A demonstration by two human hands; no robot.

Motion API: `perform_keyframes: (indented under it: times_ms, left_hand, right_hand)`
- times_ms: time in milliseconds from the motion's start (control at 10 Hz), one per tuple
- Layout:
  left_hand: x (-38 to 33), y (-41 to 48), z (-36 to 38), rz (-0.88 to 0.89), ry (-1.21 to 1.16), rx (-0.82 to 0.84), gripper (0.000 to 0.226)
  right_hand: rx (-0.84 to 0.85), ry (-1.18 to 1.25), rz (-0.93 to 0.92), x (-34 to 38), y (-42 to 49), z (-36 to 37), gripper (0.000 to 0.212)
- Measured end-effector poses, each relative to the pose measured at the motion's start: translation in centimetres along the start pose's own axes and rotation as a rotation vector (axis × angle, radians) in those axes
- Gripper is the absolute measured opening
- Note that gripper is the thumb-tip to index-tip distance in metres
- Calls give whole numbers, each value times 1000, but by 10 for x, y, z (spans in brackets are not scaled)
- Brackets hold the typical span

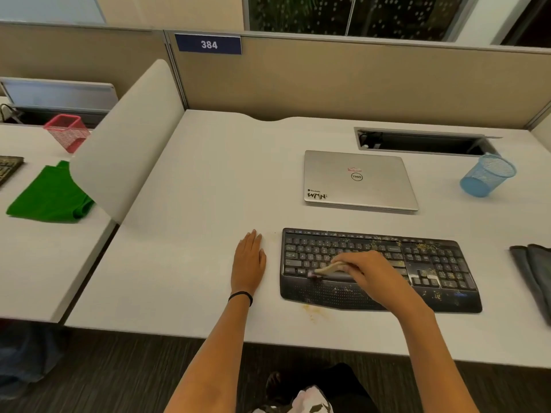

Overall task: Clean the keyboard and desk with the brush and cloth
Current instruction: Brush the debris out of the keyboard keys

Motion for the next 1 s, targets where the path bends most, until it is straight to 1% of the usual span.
perform_keyframes:
  times_ms: [100, 200, 300, 400, 500, 600, 700, 800, 900, 1000]
  left_hand:
    - [0, 0, 0, 0, 8, 0, 44]
    - [0, -1, 0, 5, 12, -2, 44]
    - [0, 0, 1, 5, 15, 2, 44]
    - [0, 0, 1, 2, 18, 3, 44]
    - [1, -1, 1, -1, 18, 4, 44]
    - [1, 0, 1, -4, 21, 6, 44]
    - [1, -1, 1, -4, 27, 4, 44]
    - [1, -1, 1, -1, 36, 5, 44]
    - [0, -2, 0, -1, 29, 5, 44]
    - [-1, -1, -1, -13, 8, 3, 44]
  right_hand:
    - [-84, -5, 21, -5, -2, -8, 25]
    - [-74, -110, 65, -10, -2, -7, 27]
    - [10, -70, 51, -9, -5, -1, 25]
    - [-26, 16, 6, -3, -9, -7, 24]
    - [-76, -117, 16, -5, -7, -8, 29]
    - [-10, -116, 9, -1, -12, -2, 27]
    - [3, -31, -19, 2, -17, 0, 25]
    - [-92, -93, 16, -4, -18, -6, 28]
    - [-71, -139, 35, -5, -20, -3, 27]
    - [36, -79, -20, 3, -20, 13, 24]
Point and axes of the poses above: each hand's wrist, its own y-axis towards the middle knuckle, its own z-axis out of the palm, x = y × z, the point moved 7 cm from there along y, towards the middle knuckle, and after that the axes turned 4 degrees about -z, right-handed, at the moved point
